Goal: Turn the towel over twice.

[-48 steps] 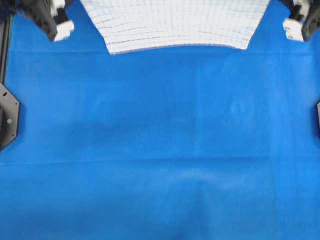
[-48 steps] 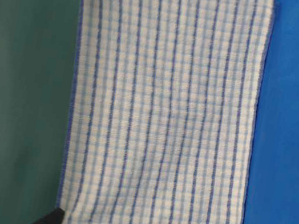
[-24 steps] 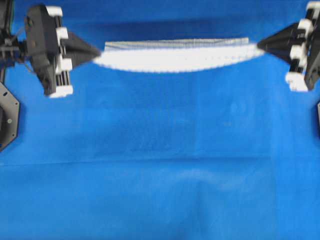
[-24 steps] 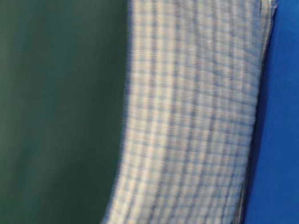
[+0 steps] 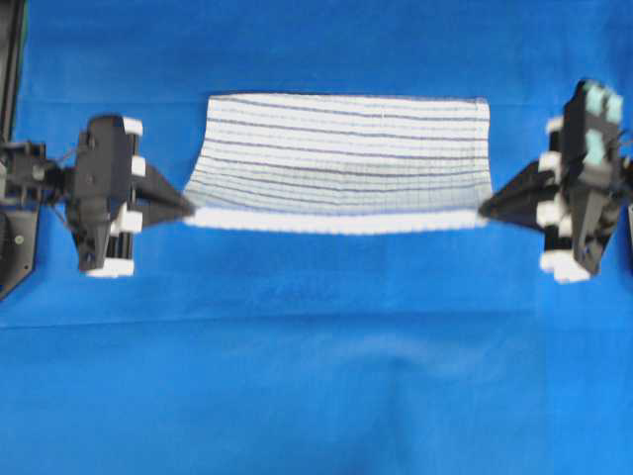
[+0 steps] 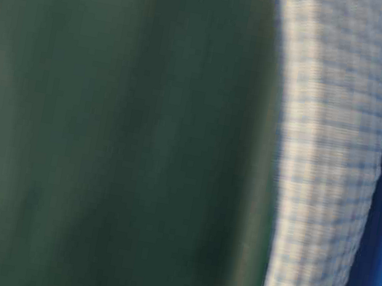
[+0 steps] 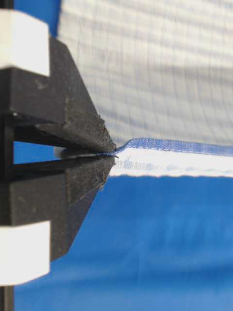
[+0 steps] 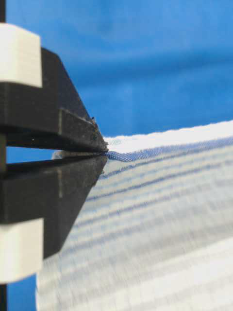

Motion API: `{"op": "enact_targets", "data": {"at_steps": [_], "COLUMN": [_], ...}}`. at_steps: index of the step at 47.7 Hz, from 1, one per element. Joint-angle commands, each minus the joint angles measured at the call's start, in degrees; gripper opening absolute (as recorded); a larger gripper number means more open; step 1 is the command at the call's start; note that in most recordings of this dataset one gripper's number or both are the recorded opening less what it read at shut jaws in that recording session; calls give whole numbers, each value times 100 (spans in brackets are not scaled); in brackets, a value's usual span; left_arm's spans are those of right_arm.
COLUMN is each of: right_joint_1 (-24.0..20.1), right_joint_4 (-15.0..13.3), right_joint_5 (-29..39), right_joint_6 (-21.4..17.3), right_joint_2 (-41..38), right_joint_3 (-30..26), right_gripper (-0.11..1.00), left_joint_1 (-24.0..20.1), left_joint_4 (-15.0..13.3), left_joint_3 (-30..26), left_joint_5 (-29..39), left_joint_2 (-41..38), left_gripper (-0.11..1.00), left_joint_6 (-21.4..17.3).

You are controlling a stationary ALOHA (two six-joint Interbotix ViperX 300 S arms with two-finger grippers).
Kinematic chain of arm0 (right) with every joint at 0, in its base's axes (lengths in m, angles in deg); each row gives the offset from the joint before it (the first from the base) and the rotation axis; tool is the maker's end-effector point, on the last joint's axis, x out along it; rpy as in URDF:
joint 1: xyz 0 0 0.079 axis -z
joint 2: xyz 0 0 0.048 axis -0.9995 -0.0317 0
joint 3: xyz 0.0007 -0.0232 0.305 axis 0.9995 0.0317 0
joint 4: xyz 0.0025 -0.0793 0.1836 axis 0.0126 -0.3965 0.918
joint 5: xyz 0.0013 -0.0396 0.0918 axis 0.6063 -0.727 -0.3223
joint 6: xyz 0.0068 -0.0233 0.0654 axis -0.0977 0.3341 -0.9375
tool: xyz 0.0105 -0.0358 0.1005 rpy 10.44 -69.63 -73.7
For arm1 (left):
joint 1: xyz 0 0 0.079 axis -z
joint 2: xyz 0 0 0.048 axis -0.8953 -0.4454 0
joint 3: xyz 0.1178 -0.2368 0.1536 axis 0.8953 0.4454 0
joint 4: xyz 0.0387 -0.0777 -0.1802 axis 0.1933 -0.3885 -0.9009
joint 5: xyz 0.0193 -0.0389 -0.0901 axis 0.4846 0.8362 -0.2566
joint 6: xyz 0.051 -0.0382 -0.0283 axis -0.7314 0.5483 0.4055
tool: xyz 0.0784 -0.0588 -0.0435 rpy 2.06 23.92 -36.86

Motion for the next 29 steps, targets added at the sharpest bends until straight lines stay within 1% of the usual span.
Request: {"op": "enact_targets", "data": {"at_steps": [1,7,13,16,22,29], "right_joint_1": [-308,-721,-1002,-1072,-1107,-1107], "right_joint_4": [9,9,9,9,9,9], "right_joint_5": [-105,-352,-580,-633,-598,-334], "right_joint_6": [-97,-343,-536,-589,-624,-633], "right_joint_2": [-220,-589,-932,-1081,-1266,-1362], "right_joint_3": [-132,-132,-141,-149,-158,-158], "right_gripper": [5,5,5,5,5,5], "left_joint_1": [246,510,765,870,923,932], "left_joint_4": [-18,-18,-18,-18,-18,-18], "left_joint_3": [18,53,35,9,-35,-88], "left_joint_5": [-167,-299,-466,-545,-668,-800], "left_joint_2": [-53,-202,-431,-580,-853,-1134], "left_gripper": [3,3,3,3,3,3], "left_joint_6": [167,431,624,642,650,650]}}
